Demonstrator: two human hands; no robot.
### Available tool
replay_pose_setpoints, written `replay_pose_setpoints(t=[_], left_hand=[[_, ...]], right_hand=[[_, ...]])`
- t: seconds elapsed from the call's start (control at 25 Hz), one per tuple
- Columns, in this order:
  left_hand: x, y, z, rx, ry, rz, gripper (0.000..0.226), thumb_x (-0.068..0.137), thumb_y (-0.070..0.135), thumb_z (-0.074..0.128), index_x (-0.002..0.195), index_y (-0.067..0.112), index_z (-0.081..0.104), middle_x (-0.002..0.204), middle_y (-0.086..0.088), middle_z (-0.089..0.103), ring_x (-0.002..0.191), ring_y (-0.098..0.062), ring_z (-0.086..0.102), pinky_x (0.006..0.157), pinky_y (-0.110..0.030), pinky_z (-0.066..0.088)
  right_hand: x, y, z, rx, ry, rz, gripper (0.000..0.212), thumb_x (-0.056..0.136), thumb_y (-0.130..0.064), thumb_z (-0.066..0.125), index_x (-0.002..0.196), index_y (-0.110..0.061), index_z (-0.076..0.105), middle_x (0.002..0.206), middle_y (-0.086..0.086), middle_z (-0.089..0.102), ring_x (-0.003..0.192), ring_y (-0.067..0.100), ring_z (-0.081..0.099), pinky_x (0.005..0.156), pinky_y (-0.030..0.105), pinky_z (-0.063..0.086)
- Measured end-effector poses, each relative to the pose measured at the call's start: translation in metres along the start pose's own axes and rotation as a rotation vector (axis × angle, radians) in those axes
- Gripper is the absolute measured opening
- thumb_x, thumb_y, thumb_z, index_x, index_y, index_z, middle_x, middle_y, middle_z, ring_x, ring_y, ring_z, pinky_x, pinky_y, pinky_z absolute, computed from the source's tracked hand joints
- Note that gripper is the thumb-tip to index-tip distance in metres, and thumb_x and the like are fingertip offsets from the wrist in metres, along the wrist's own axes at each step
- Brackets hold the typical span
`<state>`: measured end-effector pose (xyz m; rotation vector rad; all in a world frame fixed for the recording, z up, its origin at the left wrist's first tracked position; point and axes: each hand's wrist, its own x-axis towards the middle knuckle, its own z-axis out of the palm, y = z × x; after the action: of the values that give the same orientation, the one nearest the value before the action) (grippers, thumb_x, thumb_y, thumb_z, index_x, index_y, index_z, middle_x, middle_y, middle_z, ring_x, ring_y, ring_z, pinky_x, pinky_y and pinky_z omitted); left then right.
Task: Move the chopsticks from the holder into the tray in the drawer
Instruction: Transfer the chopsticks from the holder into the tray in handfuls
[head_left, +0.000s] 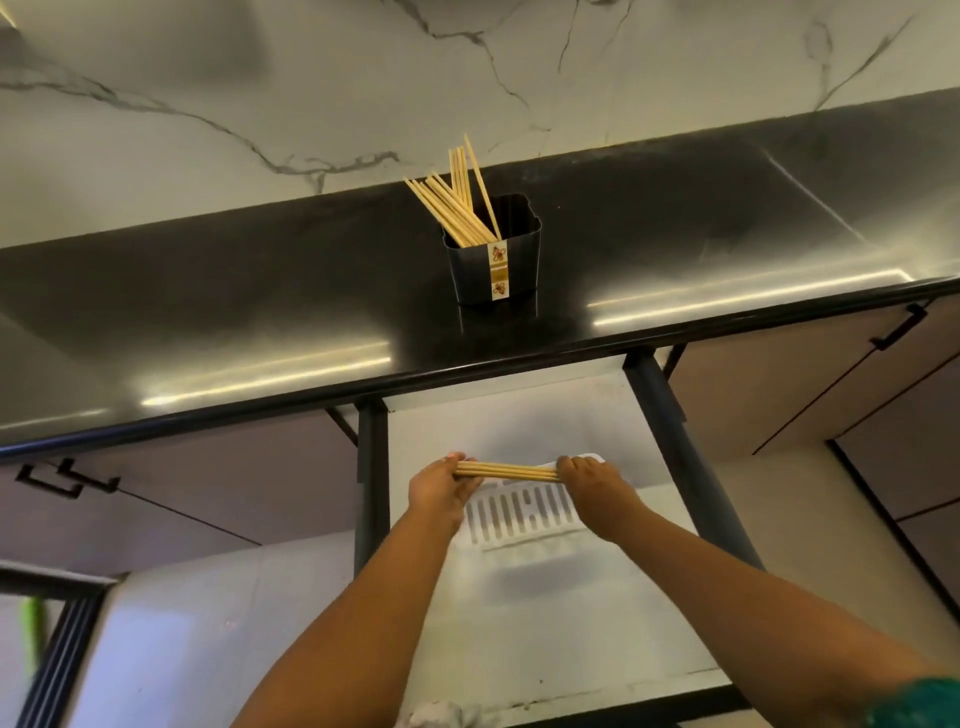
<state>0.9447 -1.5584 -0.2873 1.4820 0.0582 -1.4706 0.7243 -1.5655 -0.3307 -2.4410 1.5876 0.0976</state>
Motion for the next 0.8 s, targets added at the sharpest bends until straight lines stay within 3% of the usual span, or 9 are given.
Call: replay_pose_setpoints(t=[0.08, 0.16, 0.24, 0.32, 0.44, 0.6, 0.68, 0.8], left_hand=[[0.021, 0.001, -0.032, -0.001, 0.07, -0.017, 0.023, 0.097, 0.001, 0.043, 0.112, -0.012, 0.055, 0.121, -0.029, 0.058, 0.112, -0.038, 0.058, 0.091, -0.038, 0.052], [0.039, -0.01, -0.054, 0.22, 0.142, 0.026, 0.029, 0.094, -0.001, 0.045, 0.12, -0.01, 0.052, 0.126, -0.028, 0.056, 0.117, -0.038, 0.055, 0.099, -0.039, 0.046], [0.045, -0.027, -0.063, 0.584, 0.235, 0.091, 0.026, 0.092, 0.015, 0.053, 0.115, 0.005, 0.059, 0.114, -0.015, 0.063, 0.103, -0.033, 0.06, 0.085, -0.038, 0.05], [0.045, -0.045, -0.063, 0.774, 0.192, 0.045, 0.024, 0.092, 0.032, 0.054, 0.108, 0.014, 0.056, 0.102, -0.007, 0.06, 0.087, -0.023, 0.057, 0.074, -0.035, 0.045], [0.05, -0.061, -0.063, 0.791, 0.08, -0.067, 0.017, 0.097, 0.028, 0.047, 0.107, 0.016, 0.055, 0.098, -0.005, 0.059, 0.086, -0.022, 0.056, 0.079, -0.034, 0.048], [0.057, -0.062, -0.063, 0.845, 0.075, -0.005, 0.018, 0.097, 0.02, 0.046, 0.109, 0.016, 0.058, 0.102, -0.008, 0.063, 0.092, -0.025, 0.06, 0.089, -0.039, 0.052], [0.058, -0.065, -0.063, 0.864, 0.098, 0.028, 0.015, 0.097, 0.017, 0.046, 0.106, 0.018, 0.059, 0.099, -0.007, 0.064, 0.087, -0.022, 0.061, 0.085, -0.035, 0.054], [0.058, -0.07, -0.063, 0.873, 0.119, 0.073, 0.014, 0.097, 0.019, 0.047, 0.104, 0.018, 0.059, 0.096, -0.005, 0.064, 0.085, -0.021, 0.061, 0.082, -0.034, 0.054]], right_hand=[[-0.001, 0.023, 0.015, -0.017, -0.124, 0.01, 0.037, 0.099, -0.021, 0.04, 0.135, -0.014, 0.041, 0.131, 0.01, 0.055, 0.115, 0.027, 0.056, 0.097, 0.036, 0.043], [0.005, 0.032, 0.024, -0.084, -0.221, -0.021, 0.038, 0.096, -0.024, 0.042, 0.133, -0.016, 0.041, 0.131, 0.009, 0.054, 0.115, 0.026, 0.055, 0.098, 0.037, 0.043], [0.015, 0.029, 0.029, -0.138, -0.234, -0.082, 0.042, 0.093, -0.037, 0.041, 0.13, -0.017, 0.044, 0.128, 0.008, 0.056, 0.114, 0.026, 0.054, 0.098, 0.038, 0.041], [0.023, 0.024, 0.035, -0.153, -0.271, -0.109, 0.052, 0.091, -0.048, 0.034, 0.131, -0.017, 0.046, 0.128, 0.01, 0.057, 0.116, 0.028, 0.052, 0.1, 0.04, 0.037], [0.02, 0.022, 0.051, -0.167, -0.367, -0.091, 0.062, 0.096, -0.052, 0.026, 0.143, -0.014, 0.038, 0.141, 0.012, 0.048, 0.128, 0.031, 0.044, 0.111, 0.047, 0.029], [0.017, 0.019, 0.054, -0.071, -0.226, -0.097, 0.051, 0.097, -0.045, 0.027, 0.13, -0.013, 0.049, 0.131, 0.01, 0.052, 0.117, 0.028, 0.049, 0.103, 0.041, 0.037], [0.018, 0.012, 0.057, 0.034, -0.21, -0.092, 0.044, 0.099, -0.039, 0.029, 0.125, -0.013, 0.053, 0.127, 0.01, 0.054, 0.112, 0.027, 0.05, 0.1, 0.04, 0.039], [0.015, 0.006, 0.063, 0.183, -0.272, -0.062, 0.043, 0.101, -0.035, 0.028, 0.125, -0.013, 0.056, 0.13, 0.01, 0.053, 0.118, 0.027, 0.048, 0.112, 0.042, 0.031]])
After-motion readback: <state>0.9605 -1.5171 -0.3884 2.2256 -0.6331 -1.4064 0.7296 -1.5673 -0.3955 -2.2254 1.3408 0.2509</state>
